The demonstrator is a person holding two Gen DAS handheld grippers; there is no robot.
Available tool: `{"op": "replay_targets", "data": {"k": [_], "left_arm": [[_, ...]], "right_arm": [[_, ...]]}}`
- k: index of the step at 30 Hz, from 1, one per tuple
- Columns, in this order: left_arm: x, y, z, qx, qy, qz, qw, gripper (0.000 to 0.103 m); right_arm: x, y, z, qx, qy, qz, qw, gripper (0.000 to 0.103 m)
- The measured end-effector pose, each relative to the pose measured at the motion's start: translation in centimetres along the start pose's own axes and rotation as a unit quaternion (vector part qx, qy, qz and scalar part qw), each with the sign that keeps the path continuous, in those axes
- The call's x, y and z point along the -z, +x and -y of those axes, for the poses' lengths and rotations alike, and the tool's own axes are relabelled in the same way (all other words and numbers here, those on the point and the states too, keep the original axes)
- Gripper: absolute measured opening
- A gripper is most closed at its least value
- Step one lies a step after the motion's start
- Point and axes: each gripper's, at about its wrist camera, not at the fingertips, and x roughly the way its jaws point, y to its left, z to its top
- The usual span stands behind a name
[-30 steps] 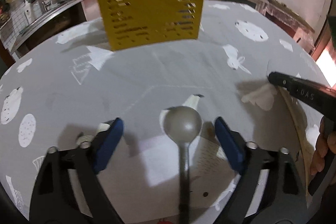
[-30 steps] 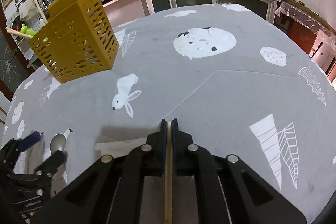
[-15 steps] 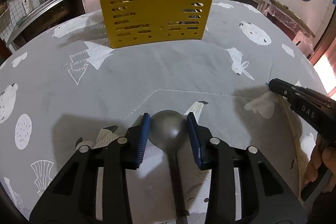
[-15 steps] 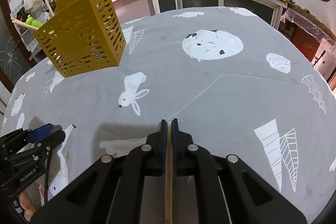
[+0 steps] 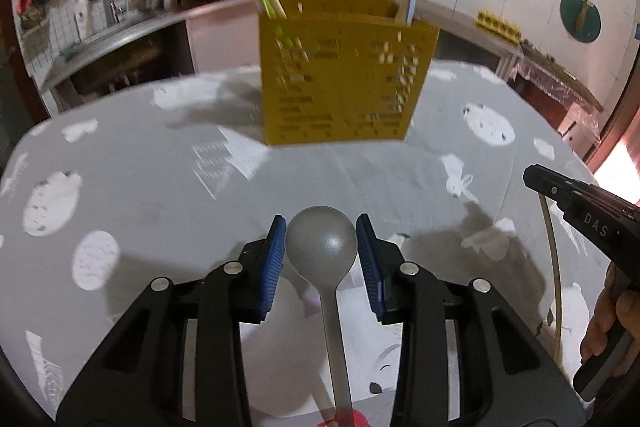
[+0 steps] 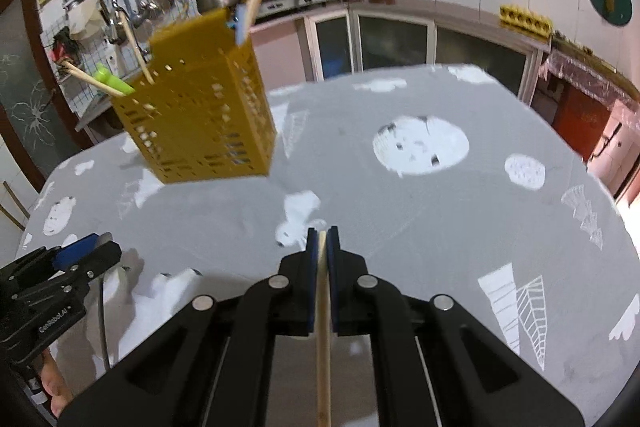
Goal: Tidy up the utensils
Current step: 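Lift the grey spoon and chopstick with both tools above the yellow holder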
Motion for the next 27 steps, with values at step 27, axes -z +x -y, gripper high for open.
{"op": "replay_targets", "data": {"k": [27], "left_arm": [[-0.6,-7.0,-4.0,-0.019,-0.025,0.143,0.9892,0.035]], "right_arm": [[-2.5,-7.8,-2.3,-0.019,-0.008,0.2,0.98,0.005]]}}
